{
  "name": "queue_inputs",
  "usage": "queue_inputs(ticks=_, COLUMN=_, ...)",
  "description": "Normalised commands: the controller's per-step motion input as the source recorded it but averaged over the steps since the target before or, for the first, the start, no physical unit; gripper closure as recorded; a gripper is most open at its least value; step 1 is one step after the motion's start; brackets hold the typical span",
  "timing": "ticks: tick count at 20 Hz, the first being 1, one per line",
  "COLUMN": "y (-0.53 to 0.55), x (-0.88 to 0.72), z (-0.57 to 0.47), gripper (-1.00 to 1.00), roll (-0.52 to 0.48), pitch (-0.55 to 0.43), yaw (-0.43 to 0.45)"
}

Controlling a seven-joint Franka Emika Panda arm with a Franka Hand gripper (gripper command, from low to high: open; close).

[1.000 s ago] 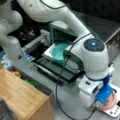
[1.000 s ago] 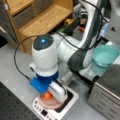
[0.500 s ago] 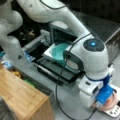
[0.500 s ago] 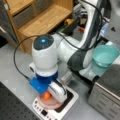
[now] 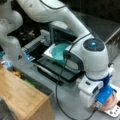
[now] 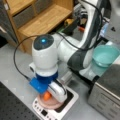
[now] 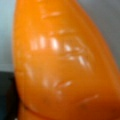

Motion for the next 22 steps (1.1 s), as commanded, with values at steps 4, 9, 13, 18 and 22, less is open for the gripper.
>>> queue_inputs(ticks=4, y=0.08, x=-0.14, z=0.03, gripper=1.00, roll=-0.182, pitch=-0.035, yaw=0.121)
queue_inputs(ticks=9, y=0.09, x=-0.15, z=0.07, gripper=1.00, roll=-0.155, pitch=0.005, yaw=0.078)
queue_inputs(ticks=13, y=0.09, x=-0.16, z=0.10, gripper=1.00, roll=-0.126, pitch=0.031, yaw=0.039)
queue_inputs(ticks=18, y=0.10, x=-0.11, z=0.10, gripper=1.00, roll=-0.109, pitch=0.037, yaw=0.015)
queue_inputs(ticks=22, y=0.12, x=-0.07, z=0.12, gripper=1.00, roll=-0.096, pitch=0.047, yaw=-0.005)
